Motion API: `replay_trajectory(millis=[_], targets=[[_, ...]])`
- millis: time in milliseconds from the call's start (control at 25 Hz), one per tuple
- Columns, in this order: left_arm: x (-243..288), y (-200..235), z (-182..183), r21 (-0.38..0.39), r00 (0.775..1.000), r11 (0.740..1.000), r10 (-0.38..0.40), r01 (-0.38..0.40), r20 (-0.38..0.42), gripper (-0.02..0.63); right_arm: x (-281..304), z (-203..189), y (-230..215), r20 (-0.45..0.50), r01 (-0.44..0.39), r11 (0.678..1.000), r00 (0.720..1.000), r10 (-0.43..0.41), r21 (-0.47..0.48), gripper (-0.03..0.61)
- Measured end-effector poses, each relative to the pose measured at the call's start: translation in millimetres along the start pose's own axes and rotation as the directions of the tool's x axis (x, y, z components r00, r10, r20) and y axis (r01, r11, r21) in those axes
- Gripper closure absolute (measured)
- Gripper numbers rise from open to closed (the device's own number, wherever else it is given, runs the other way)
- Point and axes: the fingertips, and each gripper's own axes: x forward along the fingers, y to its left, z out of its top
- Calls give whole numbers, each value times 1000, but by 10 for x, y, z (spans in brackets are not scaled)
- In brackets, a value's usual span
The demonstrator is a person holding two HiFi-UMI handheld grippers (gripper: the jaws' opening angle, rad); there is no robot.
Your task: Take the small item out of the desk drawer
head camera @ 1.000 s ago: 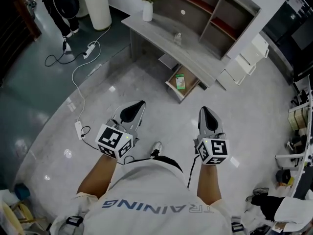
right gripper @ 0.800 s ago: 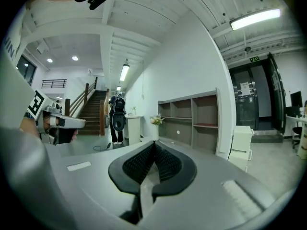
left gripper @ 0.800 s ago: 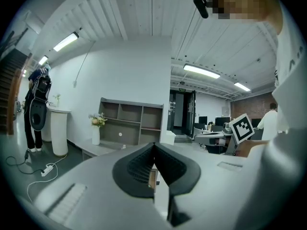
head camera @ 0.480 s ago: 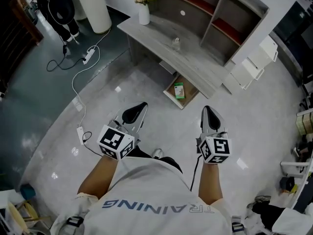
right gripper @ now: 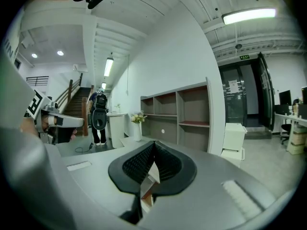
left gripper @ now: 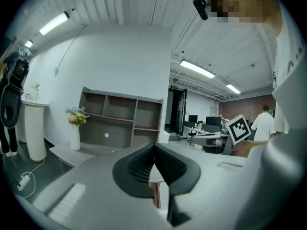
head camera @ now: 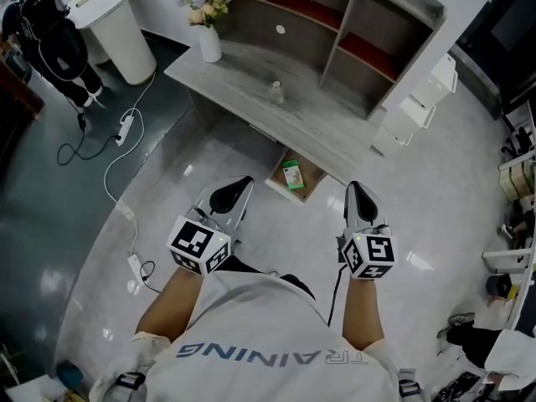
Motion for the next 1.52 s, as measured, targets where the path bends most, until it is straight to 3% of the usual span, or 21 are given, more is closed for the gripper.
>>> replay_trajectory(millis=[440, 600, 760, 920, 1320, 1400, 1520], targets=[[850, 1295, 188, 43, 980, 981, -187, 191, -69, 612, 1015, 171, 172, -23, 195, 980, 981, -194, 50, 561], [1125, 1568, 140, 28, 964, 967, -249, 253, -91, 612, 1202, 134, 221, -47, 261, 964, 965, -259, 51, 561], [1328, 1551, 85, 17, 940, 945, -324, 327, -110, 612, 1151, 115, 206, -64, 327, 943, 944, -323, 66, 561], [1416, 1381, 88, 12, 930, 935, -352, 355, -104, 612, 960, 93, 122, -68, 358, 931, 933, -353, 67, 561], [1262, 912, 41, -2, 946, 951, -308, 309, -100, 612, 642, 111, -106, -41, 311, 949, 950, -309, 53, 561], [1234, 827, 45, 2, 950, 954, -298, 300, -96, 612, 600, 104, -144, -38, 299, 953, 954, -298, 46, 550], [1194, 736, 50, 6, 954, 957, -287, 288, -93, 612, 579, 76, -144, -44, 269, 962, 963, -268, 39, 479]])
